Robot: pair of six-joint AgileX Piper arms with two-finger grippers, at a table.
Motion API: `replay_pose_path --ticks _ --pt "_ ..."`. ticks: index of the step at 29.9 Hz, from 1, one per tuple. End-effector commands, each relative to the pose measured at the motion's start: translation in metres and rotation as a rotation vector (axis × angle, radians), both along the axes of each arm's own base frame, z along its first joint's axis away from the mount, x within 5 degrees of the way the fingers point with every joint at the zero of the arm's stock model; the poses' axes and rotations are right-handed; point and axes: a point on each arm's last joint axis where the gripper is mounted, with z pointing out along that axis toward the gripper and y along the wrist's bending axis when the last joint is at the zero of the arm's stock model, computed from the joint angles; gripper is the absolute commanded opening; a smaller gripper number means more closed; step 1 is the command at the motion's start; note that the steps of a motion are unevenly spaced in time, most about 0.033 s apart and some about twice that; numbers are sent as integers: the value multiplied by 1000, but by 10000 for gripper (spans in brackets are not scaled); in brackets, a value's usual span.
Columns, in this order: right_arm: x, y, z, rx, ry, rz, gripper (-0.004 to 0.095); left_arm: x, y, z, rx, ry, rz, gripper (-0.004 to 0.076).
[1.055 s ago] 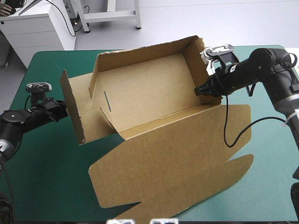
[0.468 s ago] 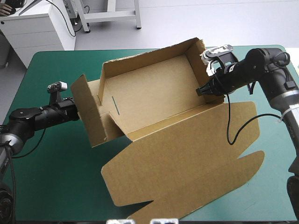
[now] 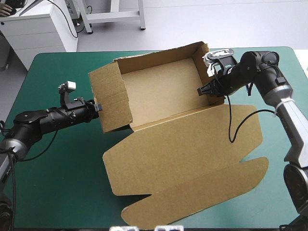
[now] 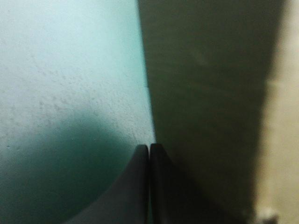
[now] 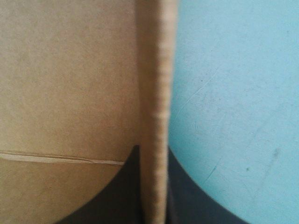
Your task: Fold the box
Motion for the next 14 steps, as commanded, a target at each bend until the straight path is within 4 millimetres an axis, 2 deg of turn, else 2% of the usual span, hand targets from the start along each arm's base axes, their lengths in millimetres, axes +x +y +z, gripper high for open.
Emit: replay_pose_path --ticks 1,8,14 --pt "-1 -2 24 45 -117 -24 -14 -11 -14 31 -60 -100 -42 -9" --pt "3 -4 21 22 -123 -41 -14 -21 -26 63 -29 -210 -68 -9" --pt "3 -5 20 6 -122 -45 -14 -21 -27 69 -36 -228 -81 -8"
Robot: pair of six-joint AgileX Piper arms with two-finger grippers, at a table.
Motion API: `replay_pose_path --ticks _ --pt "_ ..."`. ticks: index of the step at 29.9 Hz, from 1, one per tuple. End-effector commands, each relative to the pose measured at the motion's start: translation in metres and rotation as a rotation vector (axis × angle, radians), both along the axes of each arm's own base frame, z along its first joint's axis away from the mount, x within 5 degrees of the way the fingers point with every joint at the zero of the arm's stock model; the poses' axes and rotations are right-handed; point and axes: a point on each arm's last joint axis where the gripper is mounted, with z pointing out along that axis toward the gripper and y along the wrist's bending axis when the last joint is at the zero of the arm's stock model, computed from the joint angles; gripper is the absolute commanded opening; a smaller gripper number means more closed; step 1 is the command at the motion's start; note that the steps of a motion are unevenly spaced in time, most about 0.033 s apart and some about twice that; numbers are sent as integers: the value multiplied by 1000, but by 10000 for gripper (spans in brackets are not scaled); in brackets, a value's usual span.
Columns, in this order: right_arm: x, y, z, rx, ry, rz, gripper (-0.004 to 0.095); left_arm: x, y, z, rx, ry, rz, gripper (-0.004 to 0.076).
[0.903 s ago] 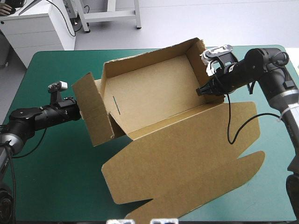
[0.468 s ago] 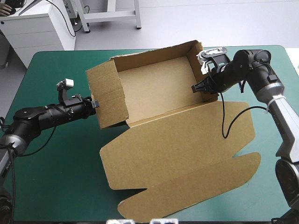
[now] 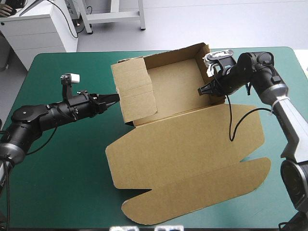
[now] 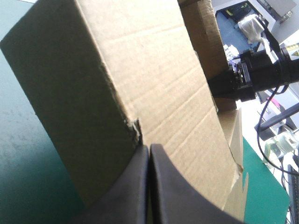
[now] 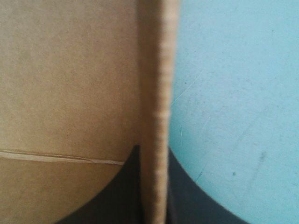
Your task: Fold the box
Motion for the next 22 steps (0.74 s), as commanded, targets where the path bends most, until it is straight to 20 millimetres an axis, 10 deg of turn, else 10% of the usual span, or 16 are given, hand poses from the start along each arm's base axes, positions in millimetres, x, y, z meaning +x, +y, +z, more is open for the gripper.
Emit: replay_pose_path --ticks 1,9,18,22 --pt "-7 -3 32 43 -121 -16 -14 -6 -4 22 -72 -57 -12 -8" --pt "-8 -3 31 42 -115 -15 -14 -3 -1 20 -43 -43 30 50" --pt "-8 -3 31 41 -111 -14 -14 -4 -1 19 -73 11 39 498" --pt "-9 -3 31 40 -103 -13 -14 -4 -1 18 -109 62 54 536"
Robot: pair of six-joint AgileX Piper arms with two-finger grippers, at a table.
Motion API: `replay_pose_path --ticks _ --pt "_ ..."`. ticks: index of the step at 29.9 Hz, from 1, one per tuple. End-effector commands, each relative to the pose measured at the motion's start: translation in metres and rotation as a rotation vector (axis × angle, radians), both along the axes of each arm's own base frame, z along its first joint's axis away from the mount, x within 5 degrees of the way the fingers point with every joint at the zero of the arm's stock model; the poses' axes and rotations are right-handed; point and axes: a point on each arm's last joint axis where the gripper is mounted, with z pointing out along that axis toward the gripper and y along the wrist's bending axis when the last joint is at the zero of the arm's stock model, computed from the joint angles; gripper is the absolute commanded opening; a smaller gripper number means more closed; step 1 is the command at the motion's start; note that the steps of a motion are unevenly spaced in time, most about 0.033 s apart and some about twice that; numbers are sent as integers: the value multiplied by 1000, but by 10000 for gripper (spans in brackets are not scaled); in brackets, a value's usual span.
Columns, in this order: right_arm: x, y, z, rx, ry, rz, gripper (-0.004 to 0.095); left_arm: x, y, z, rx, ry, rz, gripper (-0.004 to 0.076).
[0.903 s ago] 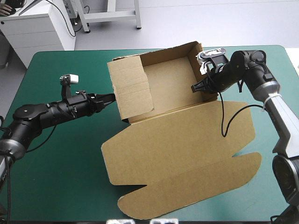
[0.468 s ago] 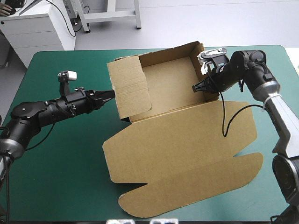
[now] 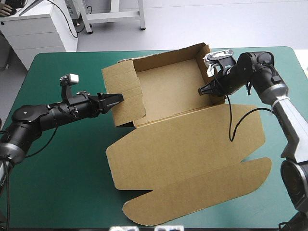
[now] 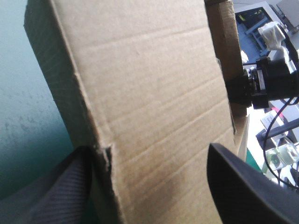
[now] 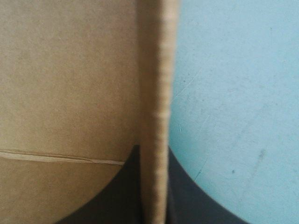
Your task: Fold the box
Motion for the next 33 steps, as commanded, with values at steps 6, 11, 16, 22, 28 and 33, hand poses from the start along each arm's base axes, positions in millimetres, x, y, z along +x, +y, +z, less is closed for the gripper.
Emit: replay_pose_path --ticks 6,11,16,22,28,33 --pt "-9 -2 31 44 -106 -9 -14 -3 -3 26 -145 -39 28 512" --pt "-9 -2 31 42 -102 -7 -14 -3 -3 26 -140 -42 28 511" --pt "-8 -2 31 39 -112 -1 -14 -4 -1 20 -133 58 51 511" --pt "-7 -2 33 43 -130 -3 -14 -6 -16 18 -79 160 70 510" --pt "-12 -3 41 40 -164 9 -14 -6 -42 44 3 125 118 510" --pt "-20 -4 58 55 -237 6 -14 -9 -58 57 40 147 189 510"
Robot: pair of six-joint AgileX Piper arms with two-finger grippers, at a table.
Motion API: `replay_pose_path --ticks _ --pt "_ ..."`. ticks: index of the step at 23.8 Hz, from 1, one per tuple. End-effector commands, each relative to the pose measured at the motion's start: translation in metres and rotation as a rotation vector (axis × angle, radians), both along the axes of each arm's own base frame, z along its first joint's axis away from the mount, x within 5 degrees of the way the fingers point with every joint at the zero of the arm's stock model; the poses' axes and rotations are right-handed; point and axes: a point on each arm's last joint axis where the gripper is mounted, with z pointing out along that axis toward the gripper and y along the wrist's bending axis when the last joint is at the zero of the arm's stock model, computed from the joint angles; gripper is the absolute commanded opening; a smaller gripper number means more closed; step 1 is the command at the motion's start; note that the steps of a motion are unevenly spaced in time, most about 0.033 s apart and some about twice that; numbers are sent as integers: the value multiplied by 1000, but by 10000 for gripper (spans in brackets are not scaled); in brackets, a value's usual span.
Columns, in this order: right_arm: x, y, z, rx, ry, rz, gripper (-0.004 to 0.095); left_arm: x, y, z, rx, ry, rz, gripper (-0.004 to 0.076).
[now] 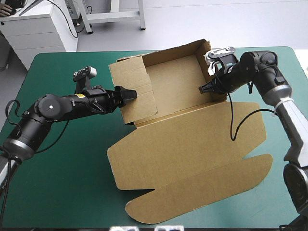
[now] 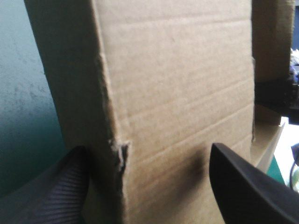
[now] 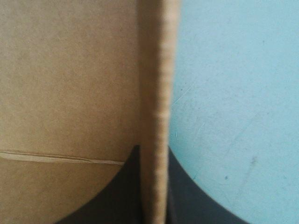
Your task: Fold the box
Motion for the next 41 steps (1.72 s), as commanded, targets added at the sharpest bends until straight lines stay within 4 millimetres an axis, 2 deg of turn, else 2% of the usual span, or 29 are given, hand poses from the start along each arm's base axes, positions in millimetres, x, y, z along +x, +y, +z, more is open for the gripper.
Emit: replay_pose_path --ticks 1,5,12,18,19,26,30,35,37,38,39,40,41 --pt "-15 -3 50 61 -194 -6 -14 -5 -6 21 -41 -3 117 510" --pt "-21 -4 69 70 -244 -3 -14 -4 -15 7 49 61 169 510" --pt "-29 -5 90 76 -279 9 -13 -8 -28 6 98 23 224 510" --pt "-31 1 90 86 -259 33 -13 2 -37 6 -17 -7 267 510" --pt "-33 6 90 90 -258 49 -12 6 -39 6 -39 -23 272 510" --pt "-37 23 89 32 -274 68 -12 10 -42 0 -31 5 278 510" --pt "-37 21 89 2 -279 48 -12 -1 -51 14 91 -54 163 510" --pt "-37 21 89 -9 -278 46 -12 -9 -64 29 86 -110 99 503" --pt "-37 21 88 -9 -276 46 -12 -10 -63 26 93 -63 107 426" --pt "-37 21 88 -9 -276 46 -12 -11 -63 24 100 -36 112 342" --pt "-37 21 88 -8 -276 44 -12 -12 -63 24 102 -30 113 221" --pt "-37 21 88 -5 -275 41 -12 -11 -63 24 100 -33 113 158" --pt "-37 21 88 -6 -272 41 -12 -11 -63 25 92 -48 115 25"
